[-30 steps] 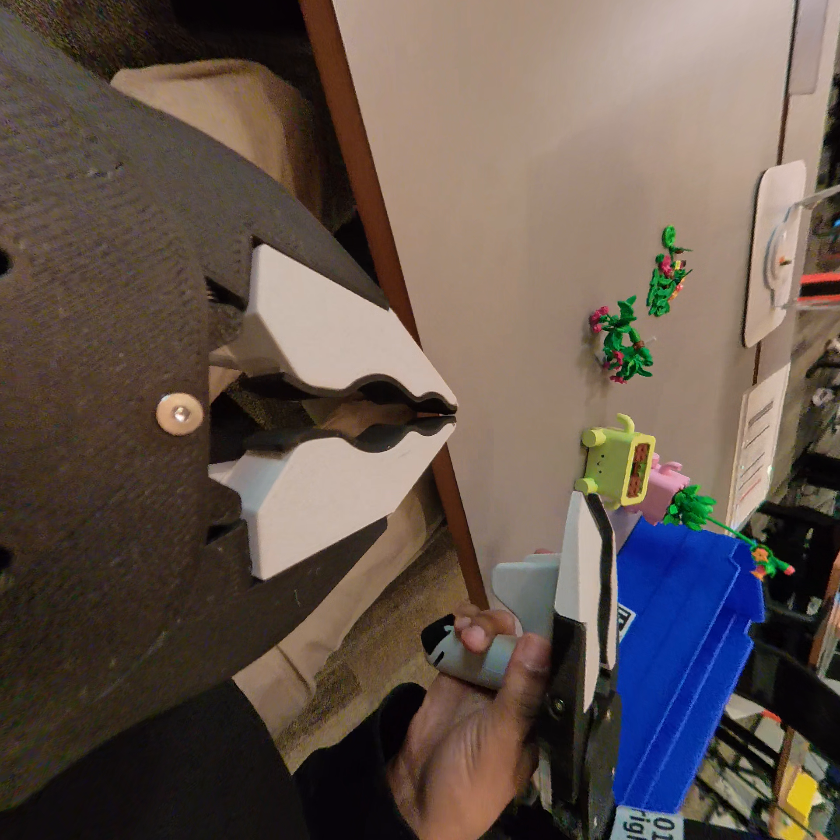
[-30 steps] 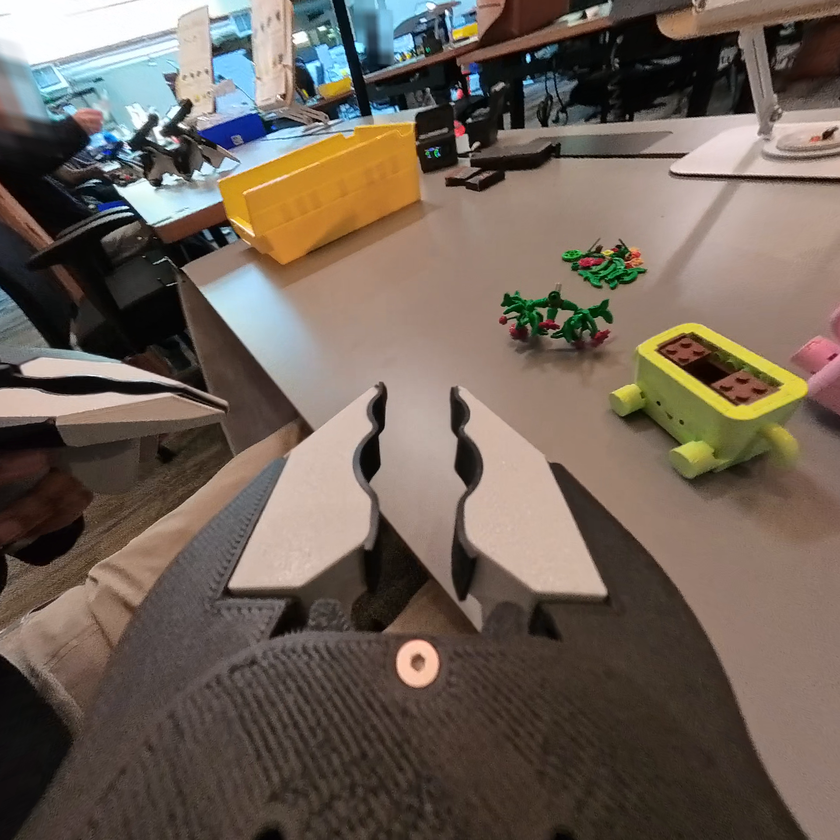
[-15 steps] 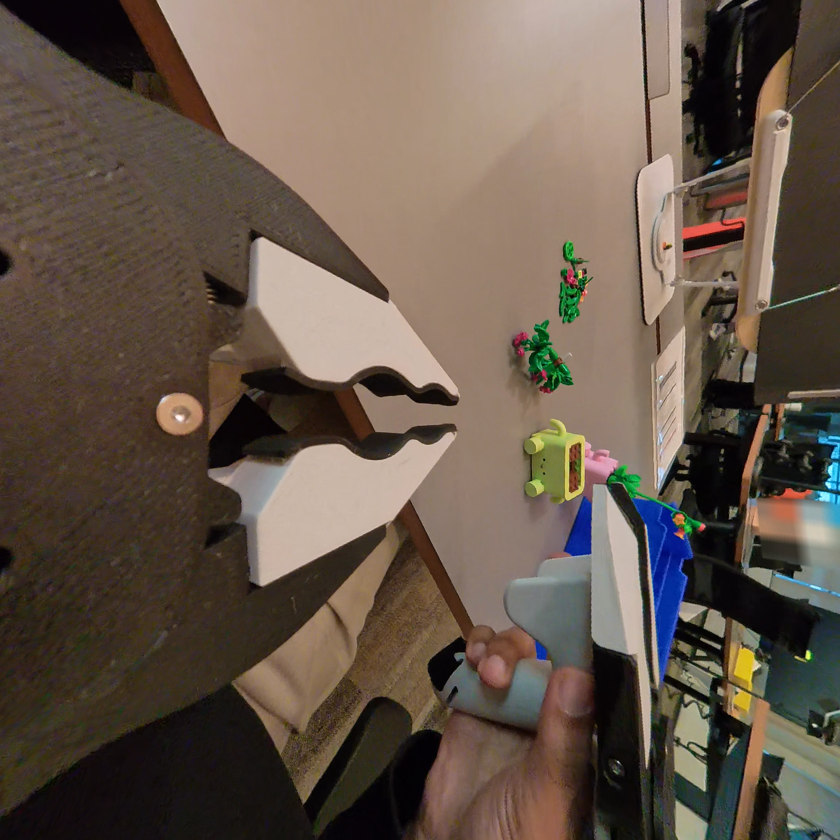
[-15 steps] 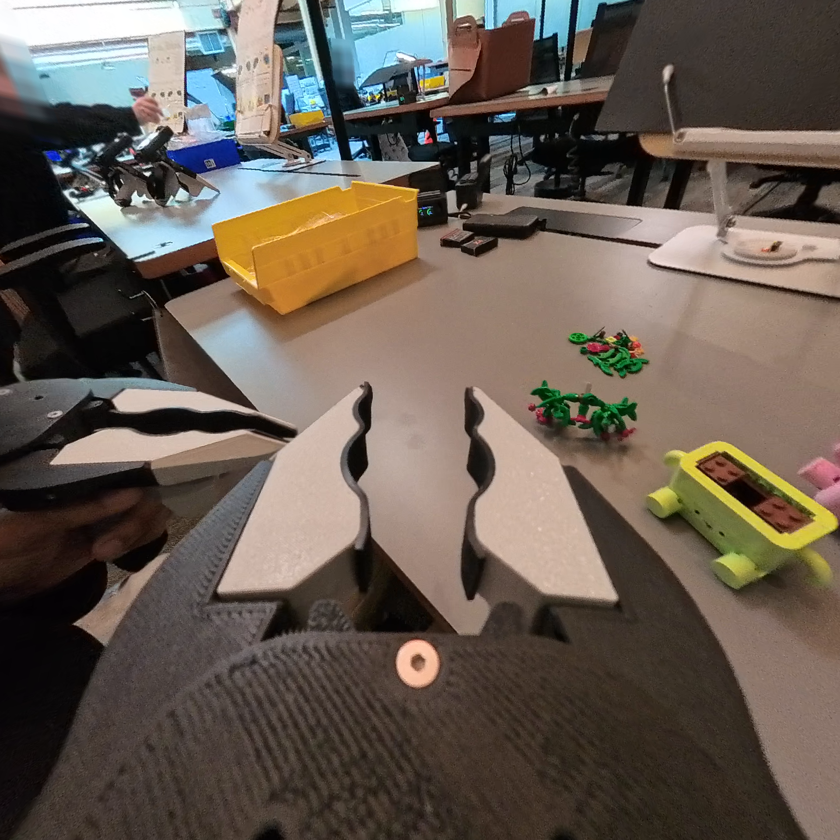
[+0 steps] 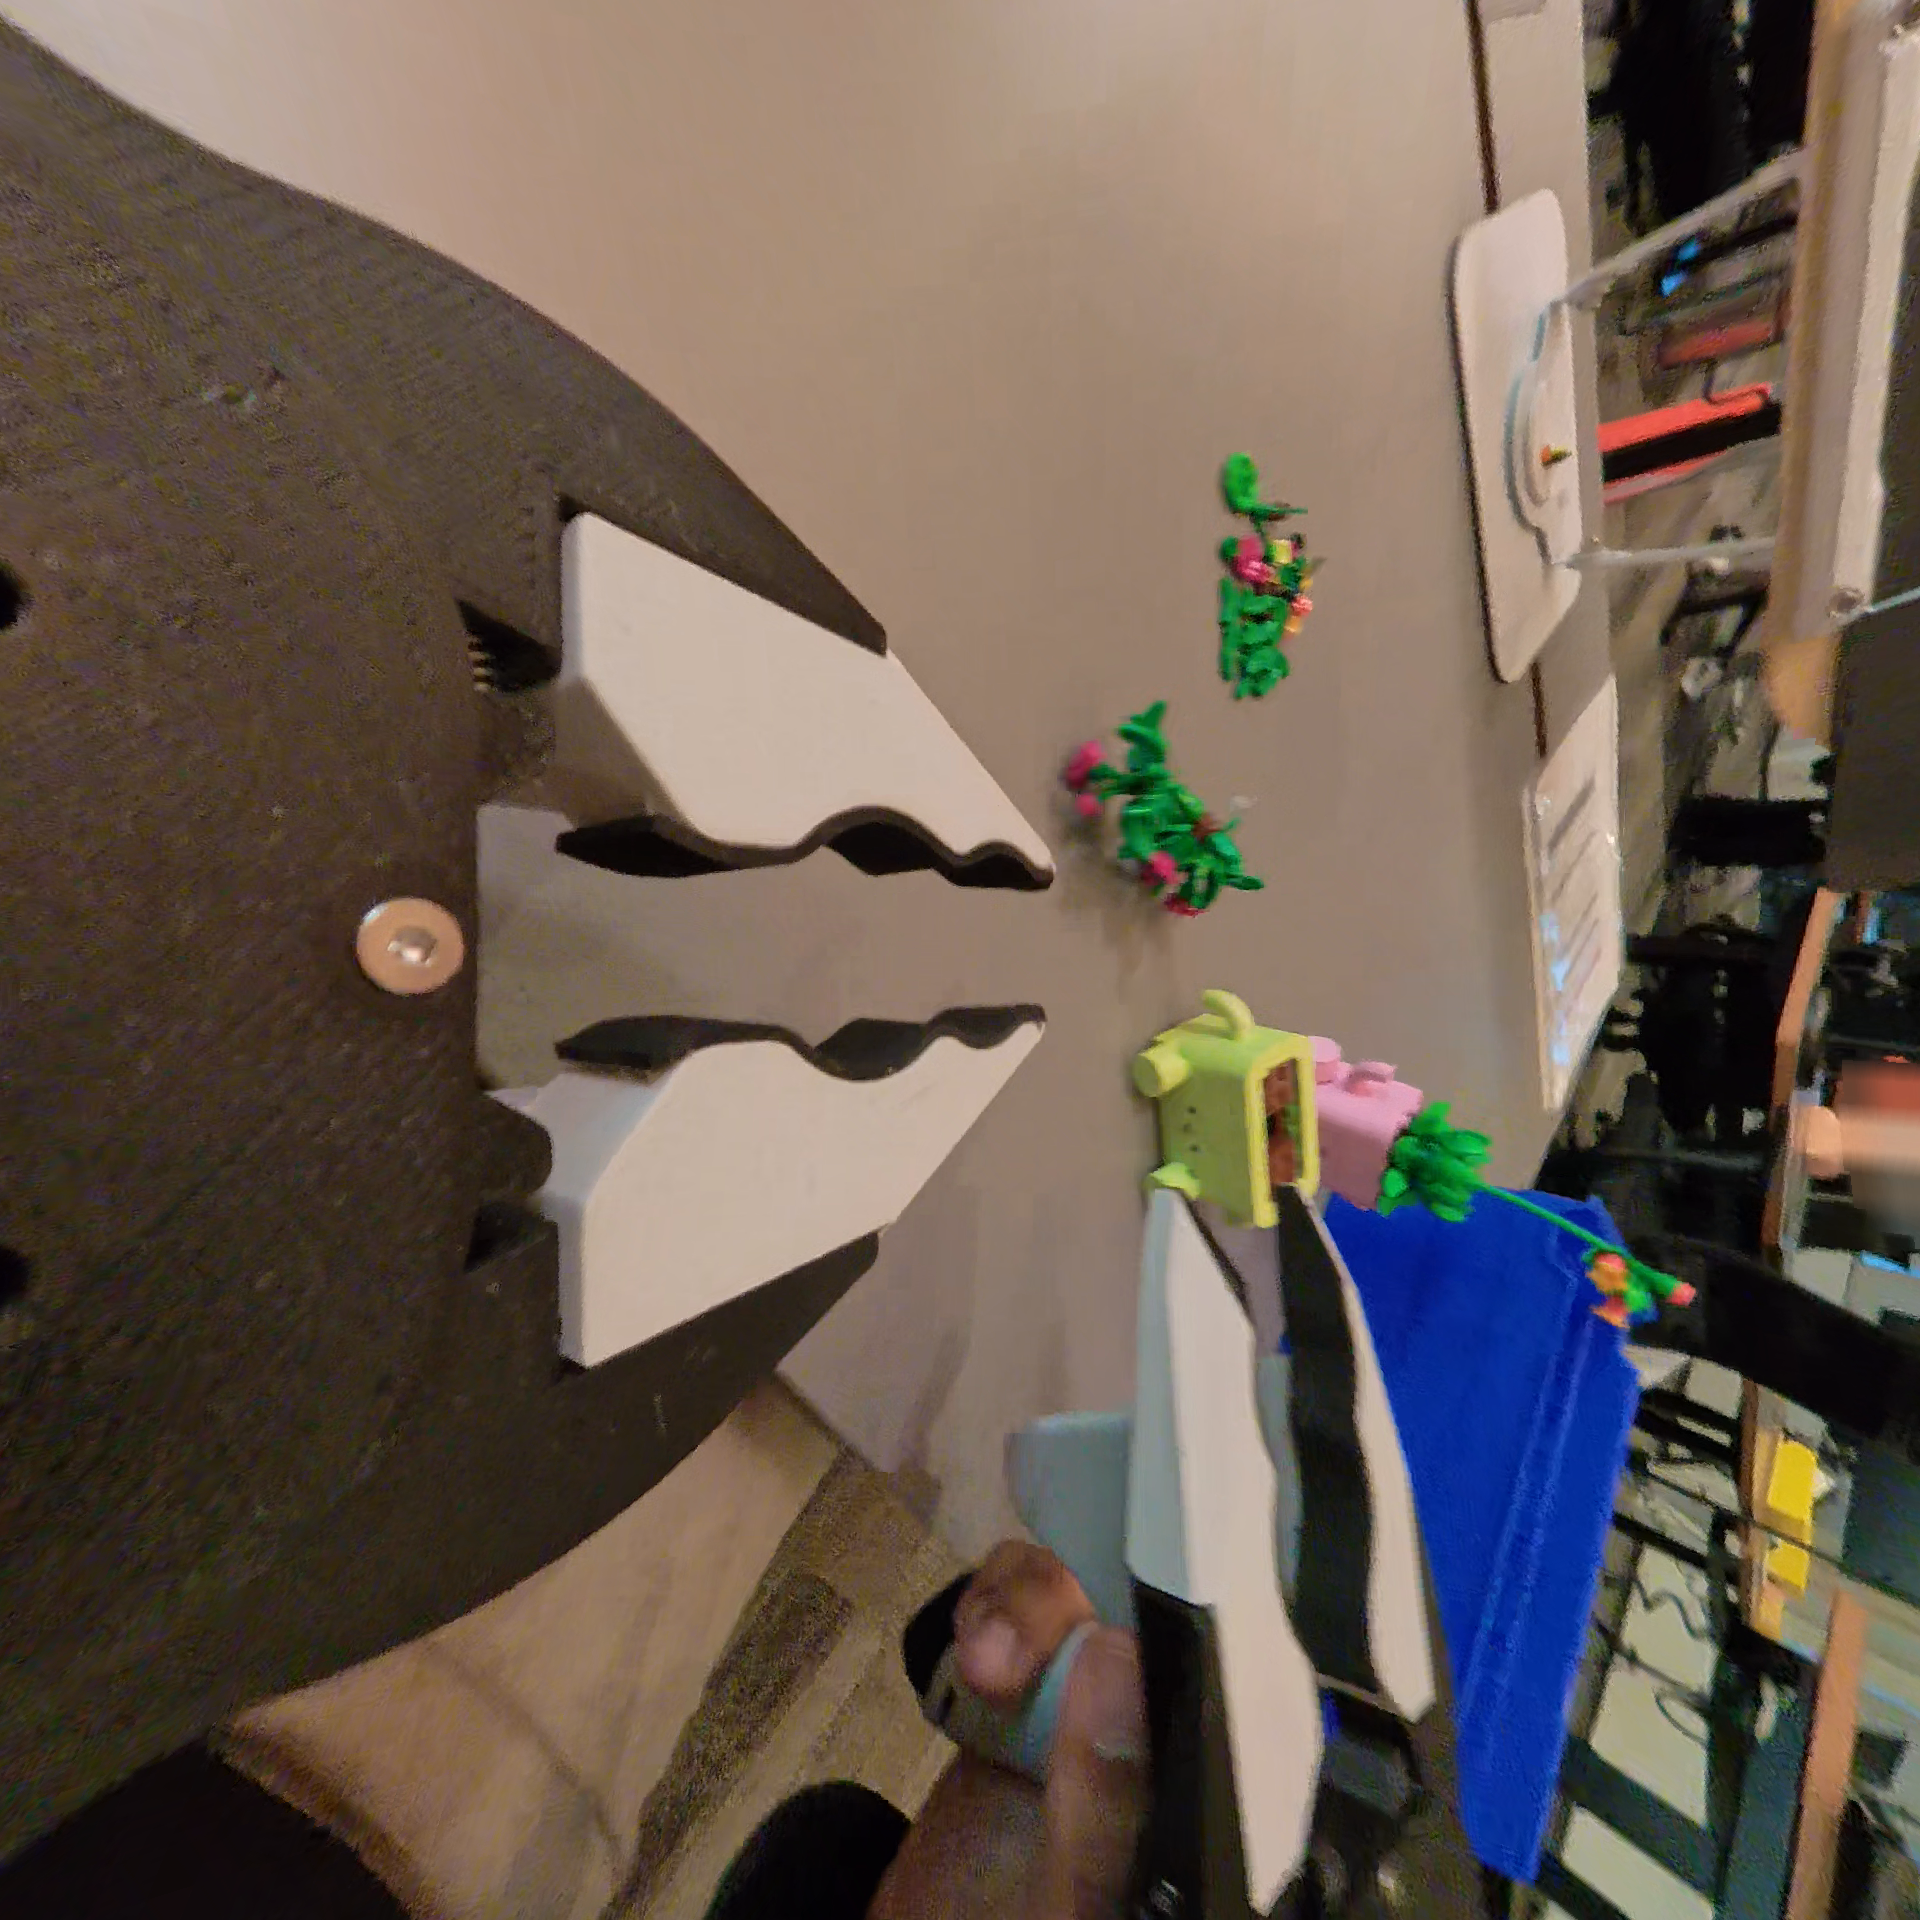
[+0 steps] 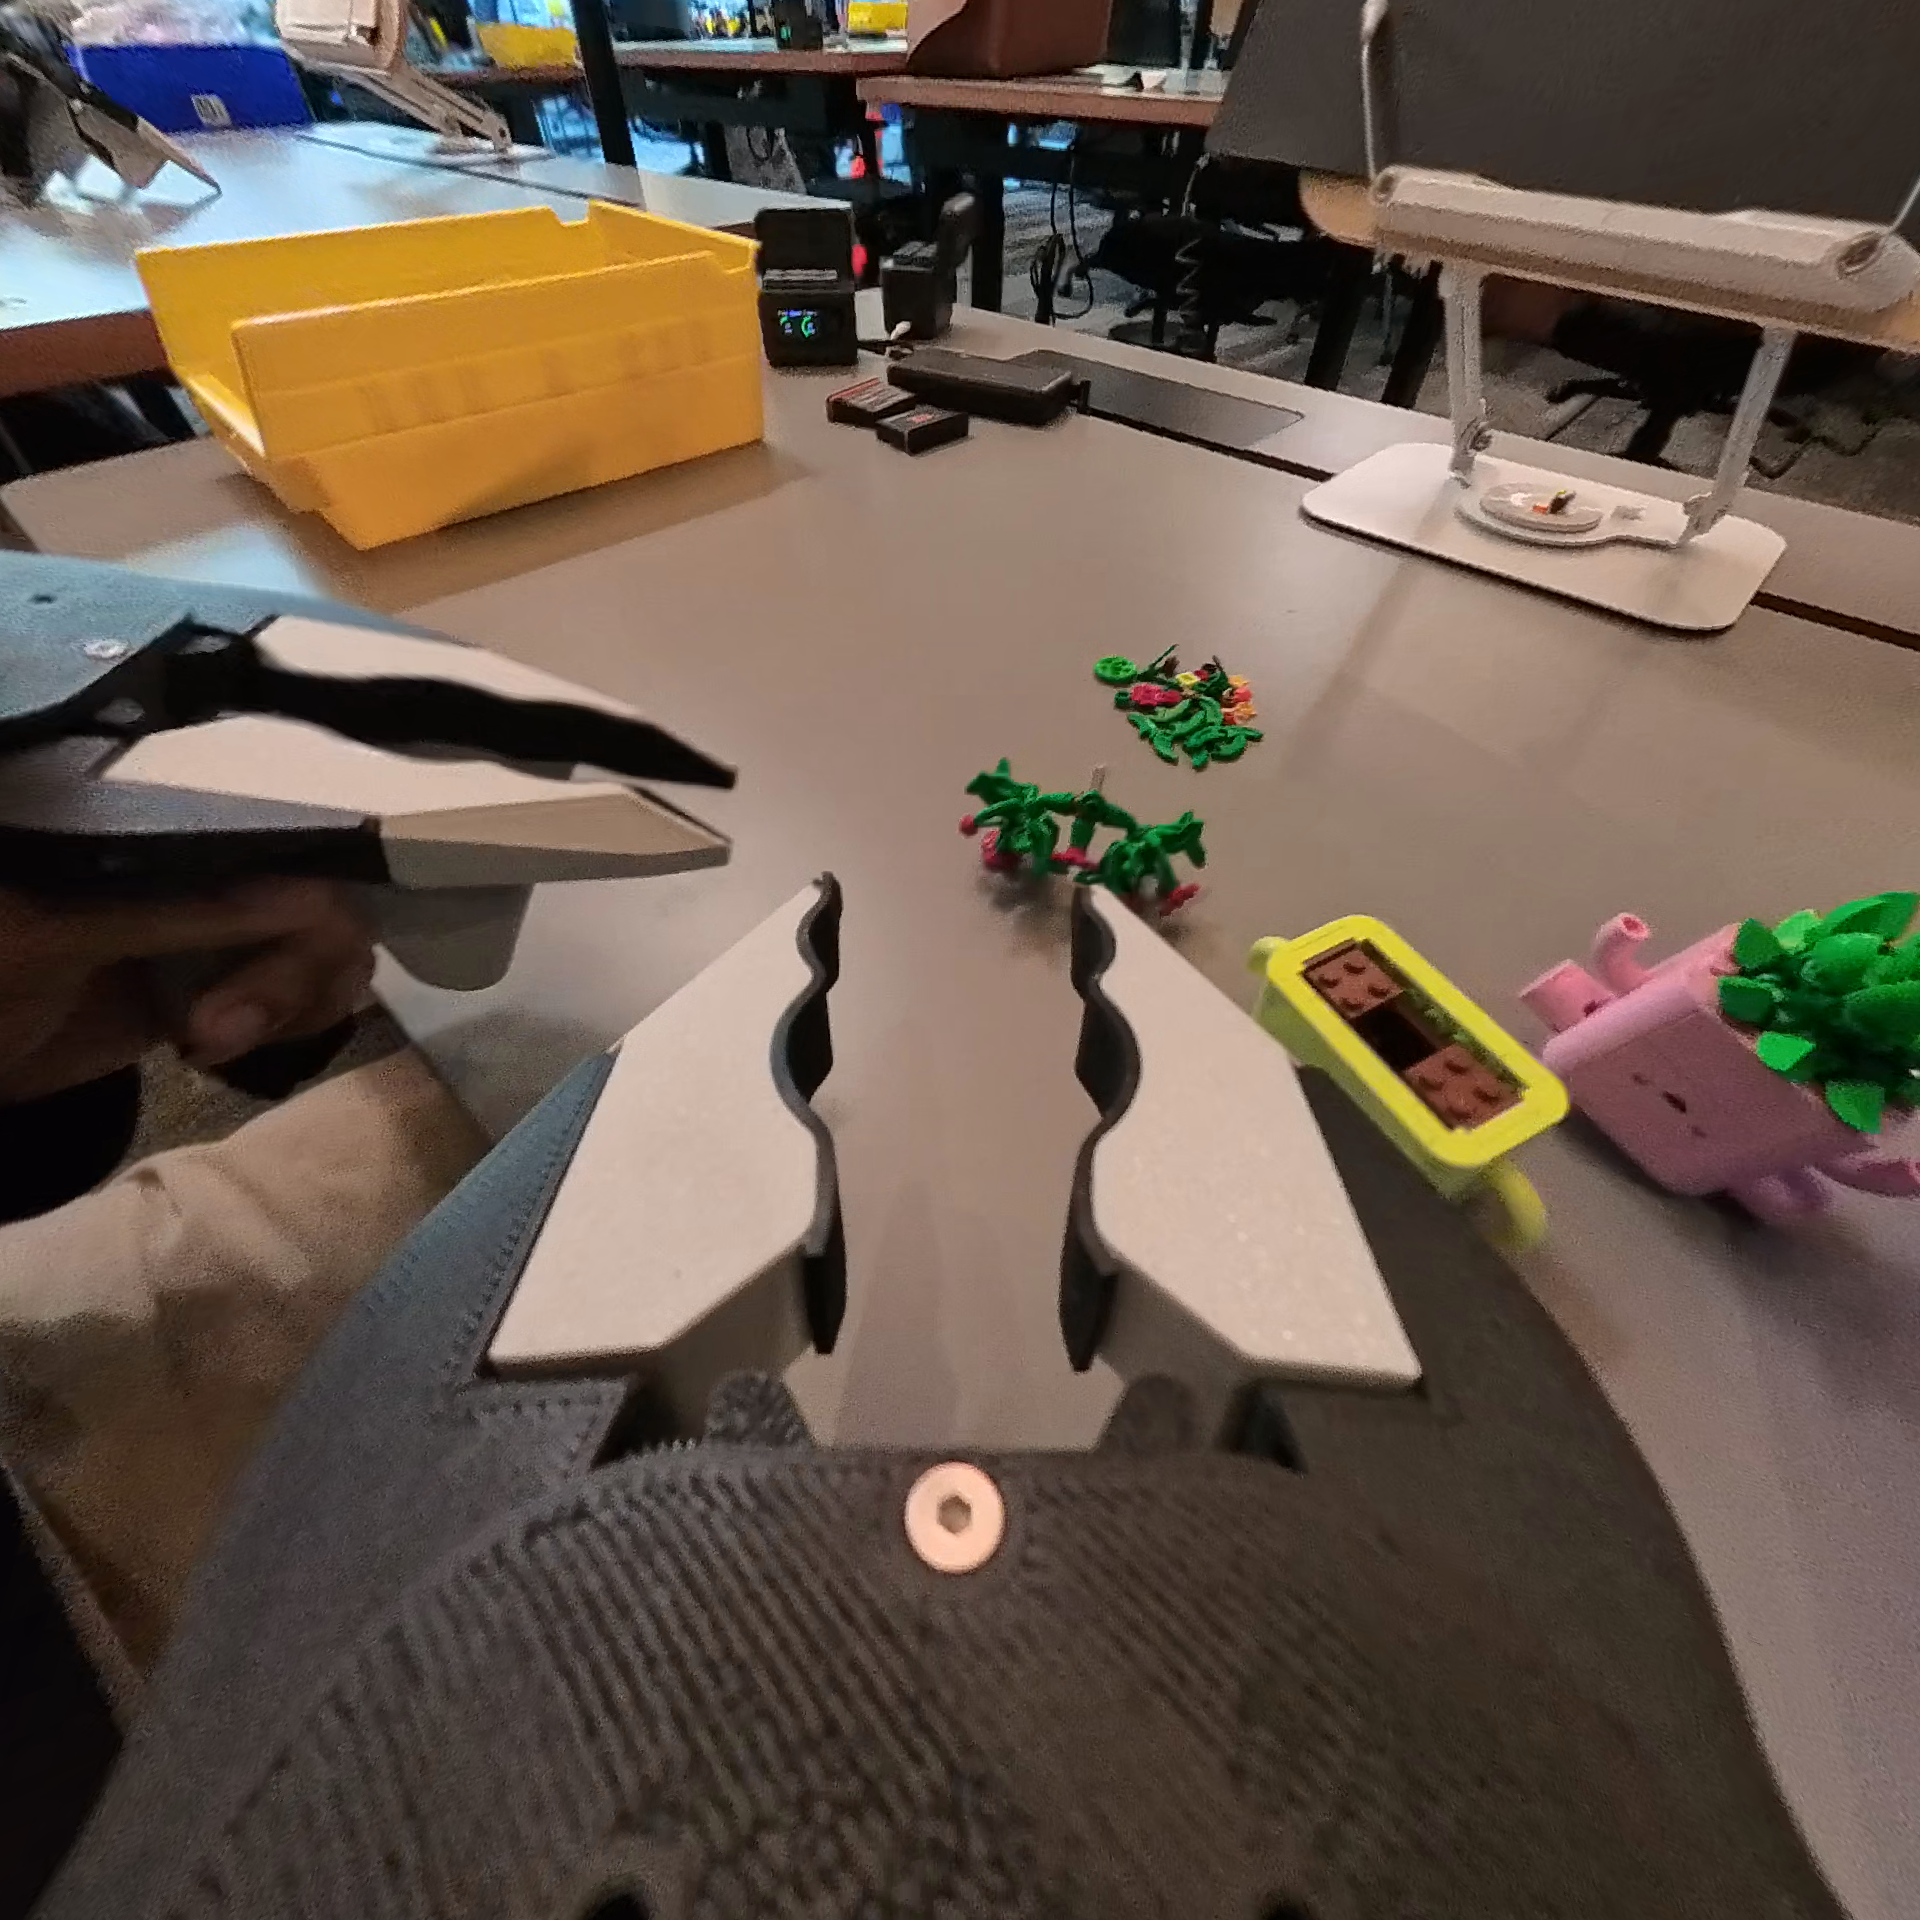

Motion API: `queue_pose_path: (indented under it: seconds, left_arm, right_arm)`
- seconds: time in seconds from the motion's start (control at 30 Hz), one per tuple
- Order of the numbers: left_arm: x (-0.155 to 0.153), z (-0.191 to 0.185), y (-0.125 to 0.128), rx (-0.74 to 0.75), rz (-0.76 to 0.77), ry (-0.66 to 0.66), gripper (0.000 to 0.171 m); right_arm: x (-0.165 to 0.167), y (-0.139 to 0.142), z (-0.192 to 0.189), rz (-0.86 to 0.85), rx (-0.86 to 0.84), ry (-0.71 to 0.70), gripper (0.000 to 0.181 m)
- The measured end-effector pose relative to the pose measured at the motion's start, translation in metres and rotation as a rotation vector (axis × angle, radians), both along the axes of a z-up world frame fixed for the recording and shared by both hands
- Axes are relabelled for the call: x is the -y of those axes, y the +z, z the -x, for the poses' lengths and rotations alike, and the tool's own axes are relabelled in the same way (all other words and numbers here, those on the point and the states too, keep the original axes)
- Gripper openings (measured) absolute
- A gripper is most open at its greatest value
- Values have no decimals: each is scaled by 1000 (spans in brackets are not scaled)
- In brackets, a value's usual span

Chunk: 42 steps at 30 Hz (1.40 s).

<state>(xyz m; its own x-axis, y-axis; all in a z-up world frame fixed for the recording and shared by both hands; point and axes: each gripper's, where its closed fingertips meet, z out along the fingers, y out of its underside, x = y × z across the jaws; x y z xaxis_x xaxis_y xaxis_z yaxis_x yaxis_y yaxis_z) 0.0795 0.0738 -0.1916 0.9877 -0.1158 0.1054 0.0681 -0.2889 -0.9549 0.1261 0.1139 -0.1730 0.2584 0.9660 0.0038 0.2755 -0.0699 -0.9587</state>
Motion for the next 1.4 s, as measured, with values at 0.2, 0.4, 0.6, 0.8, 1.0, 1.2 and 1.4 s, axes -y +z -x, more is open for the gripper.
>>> queue_pose_path:
  seconds: [0.2,0.4,0.6,0.8,1.0,1.2,1.4]
  left_arm:
    - [-68,17,16,24,3,-86,42]
    - [-82,20,27,77,-6,-92,45]
    - [-81,30,21,58,-5,-96,51]
    - [-67,29,8,75,-32,-70,50]
    - [-55,32,12,56,-58,-55,50]
    - [-72,52,13,292,-68,-90,60]
    - [-85,75,16,363,-108,-26,66]
  right_arm:
    - [-29,11,27,60,-162,59,36]
    - [-31,19,43,20,-260,117,34]
    - [-23,36,47,-104,-295,105,31]
    - [-7,33,35,-202,-356,94,24]
    - [-6,32,28,-205,-352,63,24]
    - [-16,29,29,-127,-337,42,25]
    - [-33,50,38,-33,-502,4,8]
